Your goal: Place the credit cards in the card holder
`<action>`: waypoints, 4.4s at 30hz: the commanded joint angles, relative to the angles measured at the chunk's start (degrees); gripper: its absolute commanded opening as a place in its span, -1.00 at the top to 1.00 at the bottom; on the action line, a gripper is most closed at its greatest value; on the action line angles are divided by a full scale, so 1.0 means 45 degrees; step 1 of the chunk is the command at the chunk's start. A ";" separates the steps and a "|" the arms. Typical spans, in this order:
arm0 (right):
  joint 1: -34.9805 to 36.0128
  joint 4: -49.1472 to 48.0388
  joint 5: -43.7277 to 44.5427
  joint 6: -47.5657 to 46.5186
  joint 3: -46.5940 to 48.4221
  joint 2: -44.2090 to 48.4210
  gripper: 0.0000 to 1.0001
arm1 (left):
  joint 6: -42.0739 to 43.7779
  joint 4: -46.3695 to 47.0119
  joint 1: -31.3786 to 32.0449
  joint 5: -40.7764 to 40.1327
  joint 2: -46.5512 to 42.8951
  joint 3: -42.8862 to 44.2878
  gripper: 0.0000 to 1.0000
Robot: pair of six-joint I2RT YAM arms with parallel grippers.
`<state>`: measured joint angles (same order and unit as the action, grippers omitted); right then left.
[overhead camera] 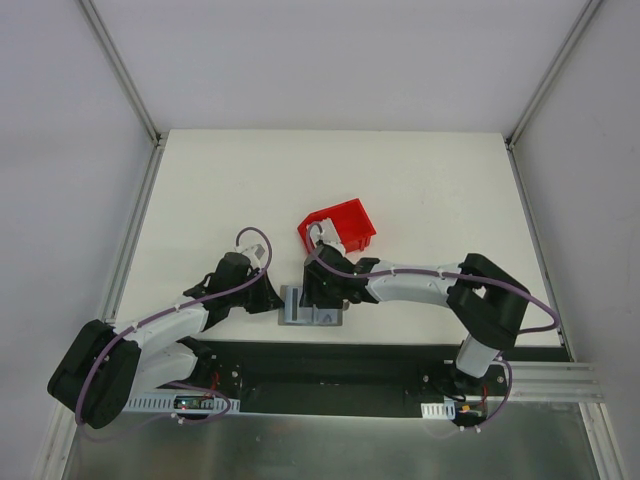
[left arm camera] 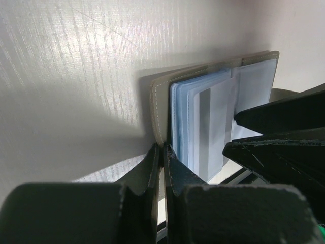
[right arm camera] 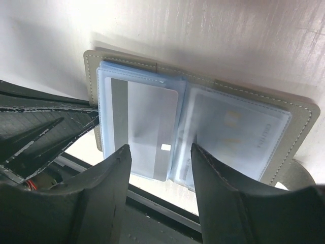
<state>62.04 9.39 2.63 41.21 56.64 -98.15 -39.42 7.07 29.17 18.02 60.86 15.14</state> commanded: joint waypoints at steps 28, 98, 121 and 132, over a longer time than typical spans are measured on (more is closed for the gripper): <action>0.0218 -0.0037 -0.0078 -0.0995 0.0694 0.0150 0.14 | 0.0146 0.0030 -0.0017 0.0155 -0.0009 -0.0024 1.00; -0.5720 0.4028 -0.3300 -0.7986 0.8272 -0.3325 -0.88 | -0.0322 -0.0321 -0.0017 0.0117 -0.0048 0.1207 1.00; -0.6052 0.3578 -0.5369 -0.7889 0.8585 -0.4460 -0.87 | -0.0127 -0.0282 -0.0036 0.0195 0.0362 0.1304 1.00; -0.6111 0.3324 -0.5937 -0.7752 0.8155 -0.3873 -0.61 | -0.0049 -0.0282 -0.0036 0.0272 0.0382 0.1304 1.00</action>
<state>34.35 25.80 -21.19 6.35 93.84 -120.22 -41.08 6.04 29.15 18.98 62.28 19.27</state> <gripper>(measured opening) 0.814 0.008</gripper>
